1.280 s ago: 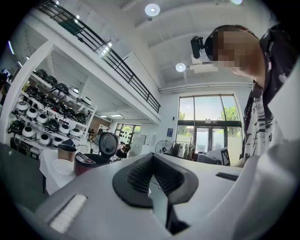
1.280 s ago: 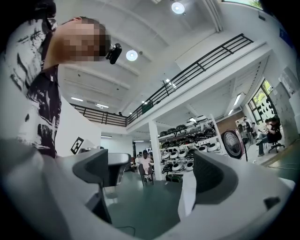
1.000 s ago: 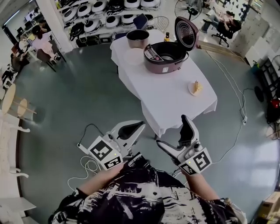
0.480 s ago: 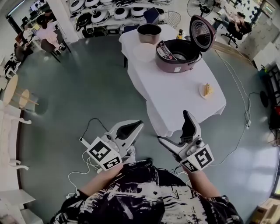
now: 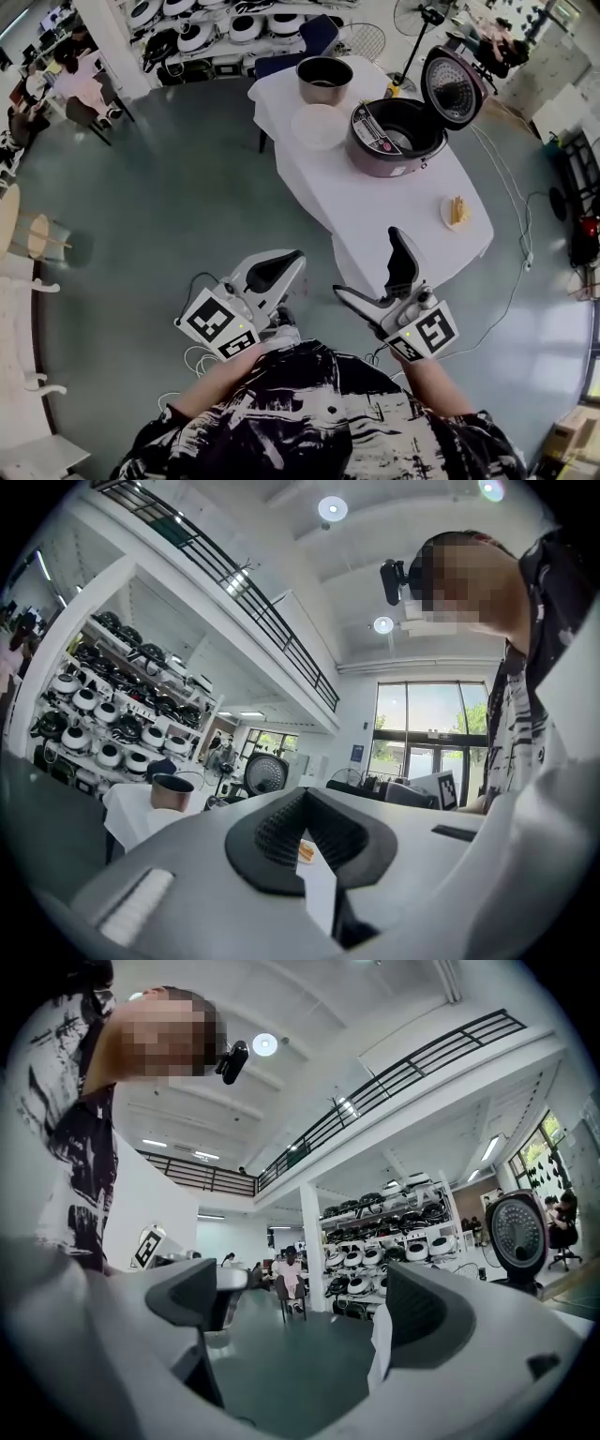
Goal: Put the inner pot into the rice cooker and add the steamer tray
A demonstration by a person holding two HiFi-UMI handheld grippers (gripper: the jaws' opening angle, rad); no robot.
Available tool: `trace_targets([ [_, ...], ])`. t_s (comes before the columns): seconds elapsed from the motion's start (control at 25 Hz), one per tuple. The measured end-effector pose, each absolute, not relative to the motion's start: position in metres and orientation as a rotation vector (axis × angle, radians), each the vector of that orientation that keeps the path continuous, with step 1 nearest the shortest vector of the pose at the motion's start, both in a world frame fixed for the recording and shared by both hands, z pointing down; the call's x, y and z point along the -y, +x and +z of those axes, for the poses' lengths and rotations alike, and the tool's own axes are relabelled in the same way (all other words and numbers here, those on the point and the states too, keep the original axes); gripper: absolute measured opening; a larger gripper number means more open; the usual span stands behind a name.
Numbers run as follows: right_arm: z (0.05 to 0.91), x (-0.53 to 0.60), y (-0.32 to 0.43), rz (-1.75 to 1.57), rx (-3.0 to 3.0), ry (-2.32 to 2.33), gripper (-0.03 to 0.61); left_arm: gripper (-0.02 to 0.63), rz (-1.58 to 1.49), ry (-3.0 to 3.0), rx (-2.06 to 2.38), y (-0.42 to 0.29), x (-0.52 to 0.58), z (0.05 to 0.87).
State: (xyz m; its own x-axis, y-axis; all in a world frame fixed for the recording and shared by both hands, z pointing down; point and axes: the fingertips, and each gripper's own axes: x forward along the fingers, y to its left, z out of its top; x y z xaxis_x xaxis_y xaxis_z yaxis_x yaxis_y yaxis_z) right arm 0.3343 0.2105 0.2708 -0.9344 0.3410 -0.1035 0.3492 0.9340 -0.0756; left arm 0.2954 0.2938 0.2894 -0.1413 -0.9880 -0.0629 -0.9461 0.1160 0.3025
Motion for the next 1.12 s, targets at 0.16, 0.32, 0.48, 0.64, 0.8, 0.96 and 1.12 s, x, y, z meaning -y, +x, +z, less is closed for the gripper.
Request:
trace_targets([
  [0.16, 0.270, -0.230, 0.280, -0.127, -2.994, 0.524, 0.516, 0.005, -0.396, 1.955, 2.221, 0.241, -0.315, 0.293],
  [0.32, 0.272, -0.245, 0.240, -0.129, -2.997, 0.531, 0.516, 0.005, -0.405, 1.953, 2.224, 0.201, -0.328, 0.294],
  [0.48, 0.280, -0.250, 0.203, -0.130, -3.010, 0.561, 0.516, 0.005, -0.405, 1.947, 2.235, 0.166, -0.331, 0.297],
  [0.64, 0.290, -0.246, 0.163, -0.140, -3.014, 0.590, 0.515, 0.005, -0.399, 1.933, 2.242, 0.126, -0.324, 0.303],
  [0.8, 0.298, -0.223, 0.118, -0.147, -3.006, 0.591, 0.516, 0.005, -0.362, 1.941, 2.255, 0.077, -0.302, 0.306],
  [0.96, 0.306, -0.187, 0.068, -0.172, -3.000, 0.565, 0.516, 0.005, -0.321, 1.964, 2.237, 0.024, -0.264, 0.308],
  [1.12, 0.310, -0.146, 0.022, -0.215, -2.978, 0.546, 0.515, 0.005, -0.273, 2.009, 2.187, -0.026, -0.211, 0.315],
])
